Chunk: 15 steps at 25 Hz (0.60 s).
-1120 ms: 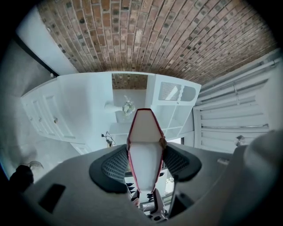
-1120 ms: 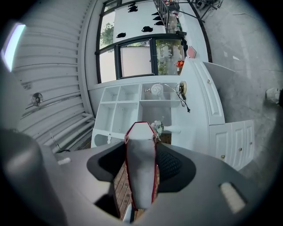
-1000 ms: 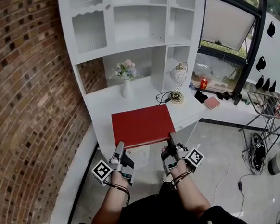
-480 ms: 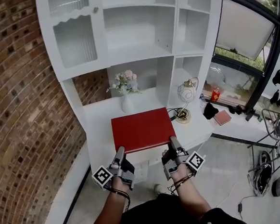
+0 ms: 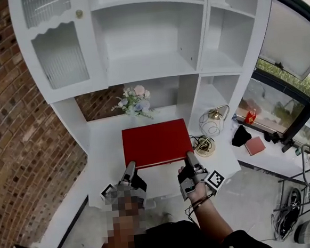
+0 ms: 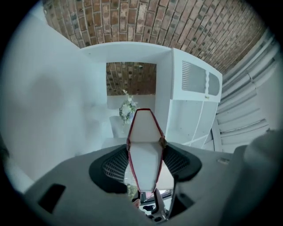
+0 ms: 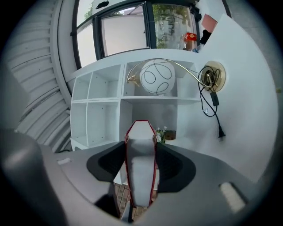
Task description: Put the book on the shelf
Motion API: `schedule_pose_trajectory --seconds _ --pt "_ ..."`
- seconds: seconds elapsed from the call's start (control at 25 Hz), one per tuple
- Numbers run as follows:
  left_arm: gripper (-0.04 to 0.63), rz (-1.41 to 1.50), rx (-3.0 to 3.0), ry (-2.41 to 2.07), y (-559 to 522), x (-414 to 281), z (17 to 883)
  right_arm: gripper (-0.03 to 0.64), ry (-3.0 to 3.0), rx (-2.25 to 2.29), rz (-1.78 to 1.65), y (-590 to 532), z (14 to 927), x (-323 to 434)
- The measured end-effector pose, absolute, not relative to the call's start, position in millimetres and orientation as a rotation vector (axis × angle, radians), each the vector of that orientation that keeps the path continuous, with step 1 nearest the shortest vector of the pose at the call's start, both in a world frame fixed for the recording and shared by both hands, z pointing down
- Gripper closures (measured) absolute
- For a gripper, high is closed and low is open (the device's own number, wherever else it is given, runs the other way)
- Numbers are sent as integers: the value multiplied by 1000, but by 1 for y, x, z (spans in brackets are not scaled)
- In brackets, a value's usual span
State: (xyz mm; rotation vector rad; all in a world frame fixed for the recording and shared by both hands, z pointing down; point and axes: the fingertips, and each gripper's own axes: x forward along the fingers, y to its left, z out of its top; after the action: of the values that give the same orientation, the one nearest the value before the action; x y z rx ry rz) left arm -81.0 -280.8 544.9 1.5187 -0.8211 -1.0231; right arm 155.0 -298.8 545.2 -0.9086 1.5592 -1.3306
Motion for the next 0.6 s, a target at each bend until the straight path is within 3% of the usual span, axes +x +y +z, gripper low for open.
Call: schedule_pose_trajectory --seconds 0.6 --pt "344 -1055 1563 -864 -337 -86 516 385 1597 -823 -1352 -363 529 147"
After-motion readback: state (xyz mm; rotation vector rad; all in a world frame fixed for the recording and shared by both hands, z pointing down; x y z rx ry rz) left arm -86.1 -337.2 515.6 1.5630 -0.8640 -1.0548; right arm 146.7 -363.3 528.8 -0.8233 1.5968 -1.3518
